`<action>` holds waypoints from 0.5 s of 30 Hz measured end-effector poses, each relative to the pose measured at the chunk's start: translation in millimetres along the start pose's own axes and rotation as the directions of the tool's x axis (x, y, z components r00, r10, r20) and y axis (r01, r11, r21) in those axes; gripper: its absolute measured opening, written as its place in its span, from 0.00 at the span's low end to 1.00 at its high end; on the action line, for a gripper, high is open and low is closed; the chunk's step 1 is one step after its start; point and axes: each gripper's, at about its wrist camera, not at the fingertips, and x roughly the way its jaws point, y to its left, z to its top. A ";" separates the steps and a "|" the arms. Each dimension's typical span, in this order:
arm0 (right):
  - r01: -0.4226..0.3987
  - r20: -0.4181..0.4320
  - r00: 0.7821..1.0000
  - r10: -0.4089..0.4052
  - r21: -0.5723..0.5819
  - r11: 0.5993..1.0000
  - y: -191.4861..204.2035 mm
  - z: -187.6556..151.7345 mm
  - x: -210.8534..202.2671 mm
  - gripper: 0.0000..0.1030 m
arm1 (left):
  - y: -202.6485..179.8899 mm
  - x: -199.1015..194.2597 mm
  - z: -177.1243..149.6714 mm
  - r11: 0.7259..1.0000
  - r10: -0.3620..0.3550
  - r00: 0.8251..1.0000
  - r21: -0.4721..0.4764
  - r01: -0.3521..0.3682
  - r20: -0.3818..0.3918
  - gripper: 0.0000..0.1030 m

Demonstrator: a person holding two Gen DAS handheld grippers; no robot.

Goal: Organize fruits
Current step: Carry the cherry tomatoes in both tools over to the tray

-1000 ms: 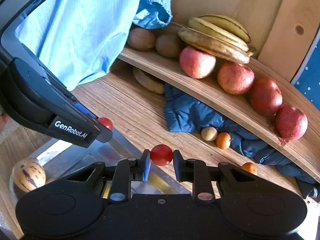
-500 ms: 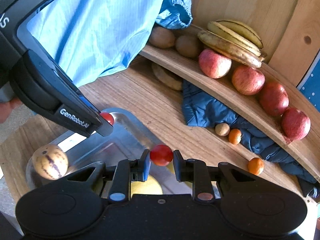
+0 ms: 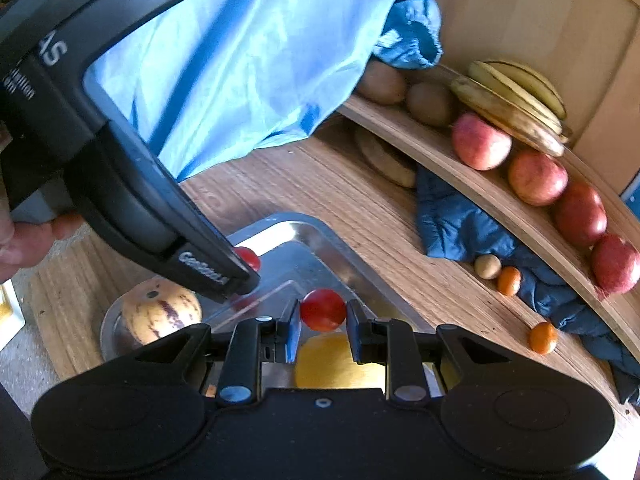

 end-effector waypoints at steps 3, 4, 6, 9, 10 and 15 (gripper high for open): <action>-0.008 -0.001 1.000 0.008 -0.008 1.000 6.1 0.8 0.5 0.25 | 1.4 -1.1 -0.7 1.000 -0.001 1.000 -0.003 0.001 0.001 0.24; -0.008 -0.002 1.000 0.008 -0.012 1.000 7.1 1.0 1.0 0.25 | 1.7 -1.1 -0.7 1.000 -0.001 1.000 -0.004 0.001 0.001 0.24; -0.009 -0.003 1.000 0.009 -0.018 1.000 8.4 1.0 1.1 0.25 | 2.8 -1.3 -0.9 1.000 0.000 1.000 -0.004 0.000 0.002 0.24; -0.008 -0.008 1.000 0.008 -0.018 1.000 7.3 1.2 0.5 0.25 | 4.8 -0.7 -0.7 1.000 0.001 1.000 -0.004 -0.001 0.000 0.24; -0.008 -0.011 1.000 0.008 -0.018 1.000 7.1 1.3 0.4 0.25 | 5.4 -0.4 -0.5 1.000 0.002 1.000 -0.003 -0.002 -0.001 0.24; -0.015 -0.020 1.000 0.015 -0.035 0.999 11.2 0.2 0.4 0.25 | 7.1 1.2 0.0 1.000 0.003 1.000 0.000 -0.003 -0.008 0.24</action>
